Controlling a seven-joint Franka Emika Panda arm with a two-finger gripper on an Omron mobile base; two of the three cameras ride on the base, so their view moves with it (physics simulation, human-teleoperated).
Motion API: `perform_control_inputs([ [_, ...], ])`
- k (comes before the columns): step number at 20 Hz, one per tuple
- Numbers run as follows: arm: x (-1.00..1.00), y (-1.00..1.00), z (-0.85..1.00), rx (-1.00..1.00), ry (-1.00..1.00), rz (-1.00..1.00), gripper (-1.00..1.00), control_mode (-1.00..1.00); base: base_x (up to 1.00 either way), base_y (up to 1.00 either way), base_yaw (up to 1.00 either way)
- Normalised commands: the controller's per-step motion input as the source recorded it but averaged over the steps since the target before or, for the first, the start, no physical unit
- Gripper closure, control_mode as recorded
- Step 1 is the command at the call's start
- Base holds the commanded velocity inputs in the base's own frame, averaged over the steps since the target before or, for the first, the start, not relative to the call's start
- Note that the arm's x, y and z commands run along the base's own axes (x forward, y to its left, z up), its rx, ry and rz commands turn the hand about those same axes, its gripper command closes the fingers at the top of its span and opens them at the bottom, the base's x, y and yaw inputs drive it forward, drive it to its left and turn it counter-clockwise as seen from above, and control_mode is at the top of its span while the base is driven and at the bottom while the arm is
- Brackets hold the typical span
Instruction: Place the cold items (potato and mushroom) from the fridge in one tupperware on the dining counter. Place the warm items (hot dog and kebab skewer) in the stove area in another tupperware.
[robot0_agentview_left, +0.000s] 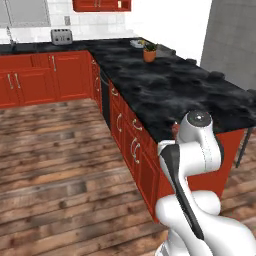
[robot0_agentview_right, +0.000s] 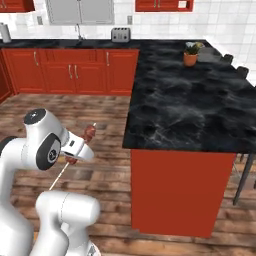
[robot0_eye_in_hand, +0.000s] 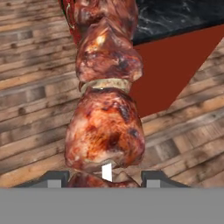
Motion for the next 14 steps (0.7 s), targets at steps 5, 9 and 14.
perform_control_inputs([
  [5,0.00,0.00,0.00,0.00,0.00,0.00,1.00,1.00,-0.30,-1.00,-0.05],
  [9,0.00,0.00,0.00,0.00,0.00,0.00,1.00,1.00,0.09,-1.00,0.00],
  [14,0.00,0.00,0.00,0.00,0.00,0.00,1.00,1.00,0.26,-1.00,0.00],
])
